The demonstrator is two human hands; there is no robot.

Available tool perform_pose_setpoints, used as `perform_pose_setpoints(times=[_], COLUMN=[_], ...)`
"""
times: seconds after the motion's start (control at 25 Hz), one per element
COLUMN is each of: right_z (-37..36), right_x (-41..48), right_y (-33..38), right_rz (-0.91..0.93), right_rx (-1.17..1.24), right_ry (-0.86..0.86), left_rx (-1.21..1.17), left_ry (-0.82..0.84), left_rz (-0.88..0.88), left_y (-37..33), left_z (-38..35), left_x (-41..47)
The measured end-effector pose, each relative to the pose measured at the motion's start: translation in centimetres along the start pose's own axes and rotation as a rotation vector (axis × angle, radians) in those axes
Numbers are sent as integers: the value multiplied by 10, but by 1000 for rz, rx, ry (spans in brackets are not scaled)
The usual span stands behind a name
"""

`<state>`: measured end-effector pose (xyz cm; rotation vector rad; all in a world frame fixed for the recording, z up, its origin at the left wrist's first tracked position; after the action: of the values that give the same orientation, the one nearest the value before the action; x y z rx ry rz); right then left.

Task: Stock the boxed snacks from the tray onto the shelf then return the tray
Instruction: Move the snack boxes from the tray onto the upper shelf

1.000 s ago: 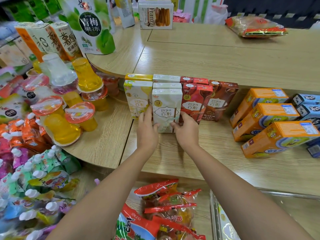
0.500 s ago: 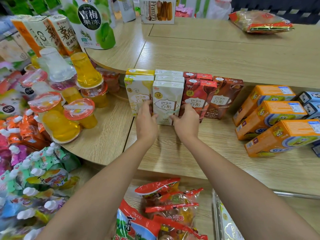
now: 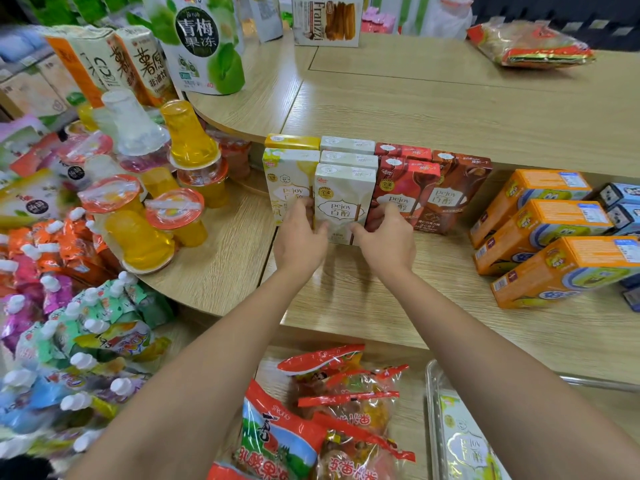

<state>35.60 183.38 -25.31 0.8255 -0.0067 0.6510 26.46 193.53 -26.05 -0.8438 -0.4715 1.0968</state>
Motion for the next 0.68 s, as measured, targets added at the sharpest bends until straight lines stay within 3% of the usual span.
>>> perform_pose_setpoints(times=[0.68], right_z=[49], right_x=[-22], right_y=[4], right_rz=[29], right_rx=[46], right_ry=[-22], left_rx=[-38], left_ry=[-22], left_rz=[30], left_y=[-11], left_z=[27], left_x=[-41])
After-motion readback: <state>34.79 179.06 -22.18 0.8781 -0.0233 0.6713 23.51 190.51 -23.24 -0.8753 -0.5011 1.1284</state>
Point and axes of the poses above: each hand's wrist, its own x-axis towards the middle knuckle, its own z-axis out of the back of the hand, y = z × x, the point moved 1 cm from there along x, towards the middle knuckle, and after that the axes turned 14 degrees about z, right-handed, at the moved point
